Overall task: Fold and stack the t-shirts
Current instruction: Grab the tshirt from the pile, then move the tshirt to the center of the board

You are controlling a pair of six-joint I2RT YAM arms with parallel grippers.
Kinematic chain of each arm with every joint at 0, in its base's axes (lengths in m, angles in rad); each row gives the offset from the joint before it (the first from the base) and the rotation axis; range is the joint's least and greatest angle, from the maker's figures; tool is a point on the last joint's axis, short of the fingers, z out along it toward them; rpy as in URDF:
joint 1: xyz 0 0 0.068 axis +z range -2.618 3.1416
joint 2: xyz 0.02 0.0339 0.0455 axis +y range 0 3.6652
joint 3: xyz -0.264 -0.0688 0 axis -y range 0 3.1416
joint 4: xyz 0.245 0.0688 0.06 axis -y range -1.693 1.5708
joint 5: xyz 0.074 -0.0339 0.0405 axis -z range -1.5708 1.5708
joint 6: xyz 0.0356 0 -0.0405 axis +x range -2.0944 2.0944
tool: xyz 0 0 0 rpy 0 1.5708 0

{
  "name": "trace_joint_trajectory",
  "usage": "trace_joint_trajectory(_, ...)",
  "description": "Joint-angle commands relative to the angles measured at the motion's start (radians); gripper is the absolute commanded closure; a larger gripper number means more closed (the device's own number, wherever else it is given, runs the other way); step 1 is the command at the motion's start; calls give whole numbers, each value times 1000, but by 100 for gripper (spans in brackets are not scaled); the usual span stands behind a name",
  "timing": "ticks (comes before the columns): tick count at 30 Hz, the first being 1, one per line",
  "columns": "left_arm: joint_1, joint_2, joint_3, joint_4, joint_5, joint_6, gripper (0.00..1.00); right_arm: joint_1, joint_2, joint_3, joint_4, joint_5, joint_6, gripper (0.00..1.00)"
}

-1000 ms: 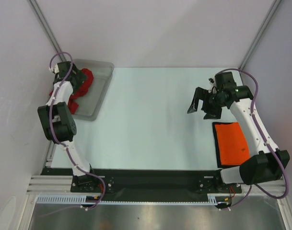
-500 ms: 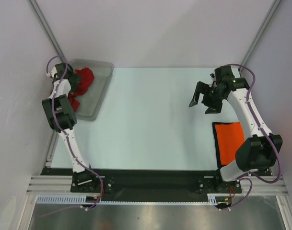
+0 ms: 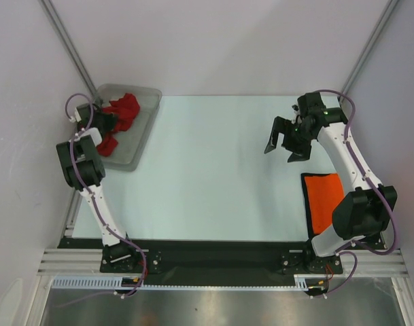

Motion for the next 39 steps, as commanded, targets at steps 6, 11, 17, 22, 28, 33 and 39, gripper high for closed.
trace_joint_trajectory(6, -19, -287, -257, 657, 183, -366, 100, 34, -47, 34, 1, -15, -7, 0)
trace_joint_trajectory(11, -29, -377, -364, 894, 235, -531, 100, 57, -115, -15, 27, -44, 0, 0)
trace_joint_trajectory(17, -44, -545, -654, 1150, 207, -724, 100, 76, -220, -97, 65, -90, 29, 0)
trace_joint_trajectory(22, -65, -756, -728, 1052, 306, -645, 100, 85, -303, -169, 78, -128, 55, 0)
trace_joint_trajectory(28, -219, -1055, -448, 94, 420, -1, 100, 90, -406, -227, 72, -138, 77, 0)
trace_joint_trajectory(33, -429, -1201, -514, -260, 352, 196, 100, 94, -477, -311, 56, -152, 72, 0)
trace_joint_trajectory(39, -571, -1352, -776, -395, 235, 308, 22, 97, -562, -414, 55, -161, 78, 0)
